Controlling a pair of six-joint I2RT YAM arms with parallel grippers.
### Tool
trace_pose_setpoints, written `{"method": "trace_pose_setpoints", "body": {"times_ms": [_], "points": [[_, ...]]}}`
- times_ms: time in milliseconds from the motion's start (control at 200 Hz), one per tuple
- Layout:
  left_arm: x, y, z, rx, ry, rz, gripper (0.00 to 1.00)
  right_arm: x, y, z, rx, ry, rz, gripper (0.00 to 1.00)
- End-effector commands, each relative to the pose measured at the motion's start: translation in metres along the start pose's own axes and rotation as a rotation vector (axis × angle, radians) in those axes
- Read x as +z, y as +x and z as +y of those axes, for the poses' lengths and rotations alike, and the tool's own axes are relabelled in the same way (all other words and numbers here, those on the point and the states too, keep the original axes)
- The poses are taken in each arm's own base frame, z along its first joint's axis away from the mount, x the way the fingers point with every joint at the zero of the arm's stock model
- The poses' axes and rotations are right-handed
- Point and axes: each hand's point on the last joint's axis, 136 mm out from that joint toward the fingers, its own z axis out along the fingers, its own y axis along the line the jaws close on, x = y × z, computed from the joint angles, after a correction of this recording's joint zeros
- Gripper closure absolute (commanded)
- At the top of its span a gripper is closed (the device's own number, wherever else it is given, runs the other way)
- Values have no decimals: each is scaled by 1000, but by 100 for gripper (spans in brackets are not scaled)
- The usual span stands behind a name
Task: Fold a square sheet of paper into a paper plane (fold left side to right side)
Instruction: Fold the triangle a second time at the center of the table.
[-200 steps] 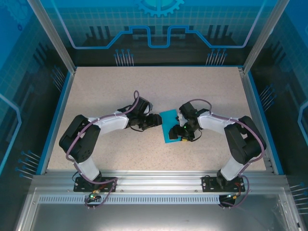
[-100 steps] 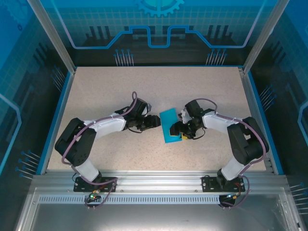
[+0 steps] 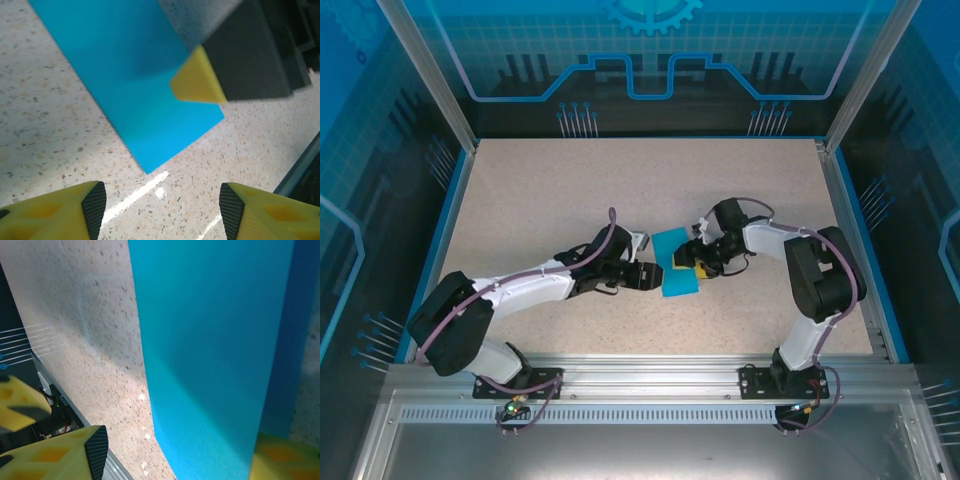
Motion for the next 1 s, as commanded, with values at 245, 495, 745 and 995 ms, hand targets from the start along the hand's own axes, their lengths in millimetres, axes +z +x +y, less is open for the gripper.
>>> {"method": "trace_pose_setpoints", "body": {"times_ms": [245, 495, 745, 995], "points": [[-15, -13, -1, 104, -43, -92, 34, -2, -17, -3, 94, 6, -13, 79], [-39, -10, -25, 333, -44, -130, 28, -16, -26, 31, 128, -51, -72, 93], [-50, -15, -24, 347, -78, -164, 27, -27, -28, 40, 109, -29, -84, 93], [-52, -18, -26, 355, -79, -173, 27, -33, -27, 50, 73, -24, -84, 93]]}}
